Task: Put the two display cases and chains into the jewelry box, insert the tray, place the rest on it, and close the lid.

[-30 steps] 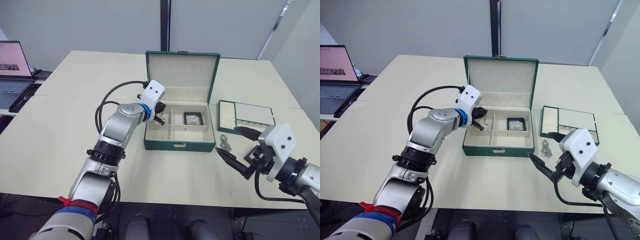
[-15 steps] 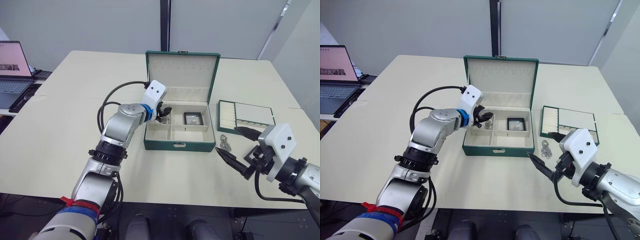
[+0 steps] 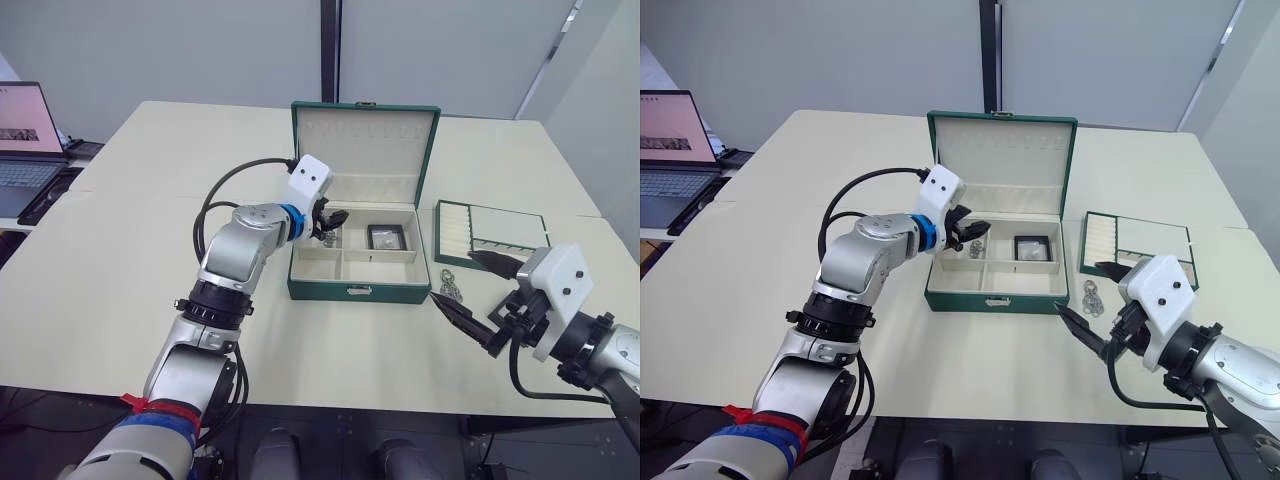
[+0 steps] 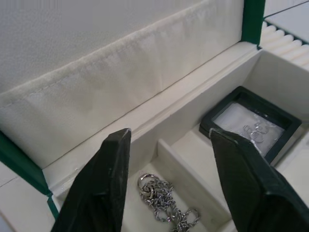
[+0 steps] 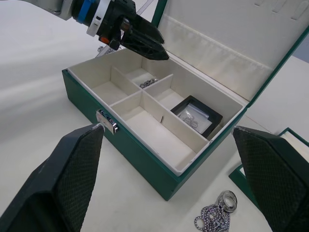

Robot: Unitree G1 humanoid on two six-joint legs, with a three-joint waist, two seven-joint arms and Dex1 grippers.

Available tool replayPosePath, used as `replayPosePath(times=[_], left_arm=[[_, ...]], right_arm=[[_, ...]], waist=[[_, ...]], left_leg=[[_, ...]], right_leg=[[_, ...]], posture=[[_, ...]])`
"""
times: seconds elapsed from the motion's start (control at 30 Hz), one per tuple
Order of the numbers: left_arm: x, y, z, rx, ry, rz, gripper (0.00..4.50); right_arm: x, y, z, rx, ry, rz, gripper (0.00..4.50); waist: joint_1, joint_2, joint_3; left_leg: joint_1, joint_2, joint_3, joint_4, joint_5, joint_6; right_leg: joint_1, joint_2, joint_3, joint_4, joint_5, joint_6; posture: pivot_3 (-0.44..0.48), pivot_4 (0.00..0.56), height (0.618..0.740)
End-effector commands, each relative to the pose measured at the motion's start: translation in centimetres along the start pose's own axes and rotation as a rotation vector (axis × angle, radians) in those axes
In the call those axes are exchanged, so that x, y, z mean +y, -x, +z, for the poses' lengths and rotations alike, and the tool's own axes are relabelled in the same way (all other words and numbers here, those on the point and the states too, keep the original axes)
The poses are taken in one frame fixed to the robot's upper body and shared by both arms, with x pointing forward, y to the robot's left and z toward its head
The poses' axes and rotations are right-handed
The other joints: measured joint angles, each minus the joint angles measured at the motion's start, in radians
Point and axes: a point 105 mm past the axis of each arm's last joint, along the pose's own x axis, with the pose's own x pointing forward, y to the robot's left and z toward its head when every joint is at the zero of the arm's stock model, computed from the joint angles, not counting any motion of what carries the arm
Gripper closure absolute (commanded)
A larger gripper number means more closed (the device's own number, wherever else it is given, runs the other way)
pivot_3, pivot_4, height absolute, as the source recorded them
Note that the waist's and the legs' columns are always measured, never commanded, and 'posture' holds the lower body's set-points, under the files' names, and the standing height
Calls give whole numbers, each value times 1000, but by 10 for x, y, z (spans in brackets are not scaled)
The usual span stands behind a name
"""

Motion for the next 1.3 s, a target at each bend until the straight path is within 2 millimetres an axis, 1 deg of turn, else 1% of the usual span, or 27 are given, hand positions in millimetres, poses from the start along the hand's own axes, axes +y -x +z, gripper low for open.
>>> replayPosePath(times=[0.03,0.07,0.17,0.2,0.23,0.27,0.33,0.37,0.4,0.43,0.5,0.53,0.6,0.63,0.73,0.77,0.83,0.93,1.07,1.17,1.3], left_arm=[[-9,12,30,-100,-29,-53,2851],[-11,15,32,-106,-23,-69,3206],[-13,35,34,-127,0,-119,4052],[-12,43,32,-128,3,-129,4434],[-11,52,30,-127,5,-137,4474],[-8,64,27,-135,13,-138,4474],[-1,93,11,-114,29,-150,4474],[0,105,2,-99,15,-160,4474],[-1,112,-3,-87,2,-169,4474],[1,124,-11,-85,-14,-171,4303],[2,145,-20,-120,-26,-189,3880],[1,152,-23,-133,-32,-198,3591],[-2,170,-39,-100,10,-240,2962],[1,179,-47,-85,10,-227,2604],[4,199,-61,-83,-23,-204,1654],[2,204,-64,-85,-34,-206,1296],[-4,213,-71,-84,-60,-213,738],[-11,224,-83,-101,-61,-197,738],[-19,236,-104,-65,-42,-217,738],[-20,241,-112,-57,-49,-211,738],[-22,240,-114,-52,-60,-213,738]], right_arm=[[0,0,6,-16,37,0,0],[0,0,6,-17,37,1,0],[2,-1,6,-20,34,7,0],[3,-2,6,-21,32,10,0],[5,-2,5,-21,24,16,0],[7,-2,4,-21,18,20,0],[11,-3,0,-17,5,32,0],[13,-3,-1,-16,-2,38,0],[14,-3,-2,-15,-7,41,0],[17,-3,-3,-16,-16,52,0],[23,-4,-7,-15,-40,80,0],[25,-4,-8,-15,-47,89,0],[32,-3,-13,-1,-63,120,0],[35,-2,-16,7,-69,136,0],[41,2,-23,26,-88,169,0],[43,3,-25,32,-96,181,0],[46,6,-29,42,-111,193,0],[52,10,-39,66,-135,215,0],[53,13,-51,91,-163,206,0],[54,15,-57,107,-166,204,0],[54,17,-62,120,-169,203,0]], waist=[[0,0,0],[0,0,0],[-4,1,0],[-5,1,-1],[-6,2,-1],[-8,2,-1],[-15,2,-1],[-21,3,-1],[-22,3,-1],[-23,3,-1],[-23,2,-1],[-21,2,-1],[-19,2,-1],[-20,2,-1],[-23,2,-1],[-24,2,-1],[-25,2,-1],[-25,2,-1],[-27,2,-2],[-27,1,-2],[-27,1,-2]], left_leg=[[0,0,0,0,0,0],[0,0,0,0,0,0],[0,0,0,0,0,0],[0,0,0,0,0,0],[1,0,0,0,0,0],[1,0,0,0,0,0],[1,1,0,0,0,0],[1,1,0,-1,0,0],[1,1,0,-1,0,0],[1,1,-1,-1,0,0],[1,1,-1,0,1,-2],[1,1,-1,0,1,-2],[1,1,-1,0,1,-2],[1,1,-1,0,1,-2],[1,1,-1,-1,-1,1],[1,1,-1,-1,-1,2],[1,1,-1,-1,-1,2],[1,1,-1,-1,-1,2],[2,1,-2,-1,-1,2],[2,1,-2,-1,-1,2],[2,1,-2,-1,-1,2]], right_leg=[[0,0,0,0,0,0],[0,0,0,0,0,0],[0,0,0,0,0,0],[0,0,0,1,0,0],[0,0,0,1,0,0],[0,0,0,1,0,0],[0,0,0,1,0,0],[0,0,0,1,0,0],[0,1,0,1,0,0],[0,0,0,1,0,0],[0,0,0,1,0,0],[0,0,-1,1,0,0],[0,0,-2,1,0,0],[1,0,-2,1,0,0],[0,0,-1,1,0,0],[0,0,-1,1,0,0],[0,0,-1,1,0,0],[0,0,-1,1,0,0],[0,0,-1,1,0,0],[0,0,-1,1,-1,-1],[0,0,-2,1,-1,-1]], posture=[[0,150,740],[0,150,740],[0,150,740],[0,150,740],[0,150,740],[0,150,740],[0,150,740],[0,150,740],[0,150,740],[0,150,740],[0,150,740],[0,150,740],[0,150,740],[0,150,740],[0,150,740],[0,150,740],[0,150,740],[0,150,740],[0,150,740],[0,150,740],[0,150,740]])
